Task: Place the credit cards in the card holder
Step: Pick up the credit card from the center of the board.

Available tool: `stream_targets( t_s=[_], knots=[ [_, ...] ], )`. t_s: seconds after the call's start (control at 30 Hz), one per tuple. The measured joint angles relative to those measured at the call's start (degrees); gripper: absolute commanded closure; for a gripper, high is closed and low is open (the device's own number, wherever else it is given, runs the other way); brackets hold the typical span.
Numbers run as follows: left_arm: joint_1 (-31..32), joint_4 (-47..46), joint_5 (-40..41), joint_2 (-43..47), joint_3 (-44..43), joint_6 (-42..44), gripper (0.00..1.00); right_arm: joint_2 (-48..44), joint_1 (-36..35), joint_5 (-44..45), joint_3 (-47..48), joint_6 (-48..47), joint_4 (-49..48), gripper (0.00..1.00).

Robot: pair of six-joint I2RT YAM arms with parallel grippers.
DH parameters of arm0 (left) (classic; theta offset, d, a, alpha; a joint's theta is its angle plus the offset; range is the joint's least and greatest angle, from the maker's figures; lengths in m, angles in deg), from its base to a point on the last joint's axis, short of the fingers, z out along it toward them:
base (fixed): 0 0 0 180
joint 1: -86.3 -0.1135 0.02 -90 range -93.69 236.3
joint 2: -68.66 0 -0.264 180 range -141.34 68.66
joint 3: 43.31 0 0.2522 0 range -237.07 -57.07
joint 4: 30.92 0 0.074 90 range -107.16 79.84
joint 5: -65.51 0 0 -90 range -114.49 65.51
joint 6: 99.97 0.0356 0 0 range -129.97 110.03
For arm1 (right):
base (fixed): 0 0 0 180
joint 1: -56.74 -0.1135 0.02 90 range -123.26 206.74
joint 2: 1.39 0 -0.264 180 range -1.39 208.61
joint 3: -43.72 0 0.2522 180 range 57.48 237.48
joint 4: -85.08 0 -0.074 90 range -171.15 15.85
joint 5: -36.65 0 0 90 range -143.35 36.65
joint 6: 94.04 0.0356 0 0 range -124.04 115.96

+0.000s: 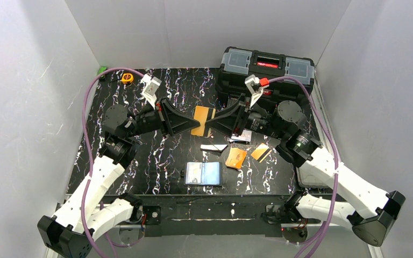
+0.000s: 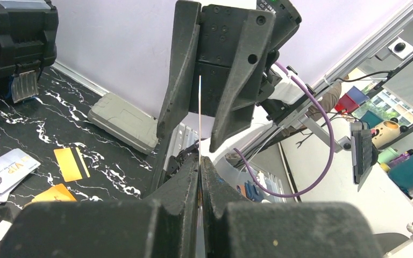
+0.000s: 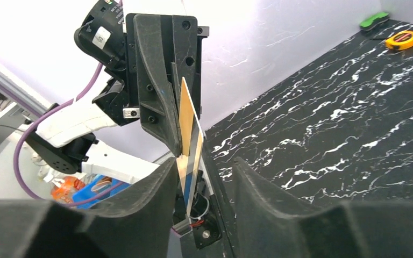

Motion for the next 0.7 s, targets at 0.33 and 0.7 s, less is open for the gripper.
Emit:
stream_targets(
  t_s=[0.33, 0.7],
  knots=[
    [-0.35, 0.31, 0.39, -0.11, 0.07, 0.35, 1.0, 3.91, 0.13, -5.99, 0.11, 5.03, -5.14, 0.99],
    [-1.44, 4.17, 0.7, -0.44, -0.66, 2.71, 0.32, 3.87, 1.9, -9.11, 0.07, 9.11, -5.95, 0.99]
  ],
)
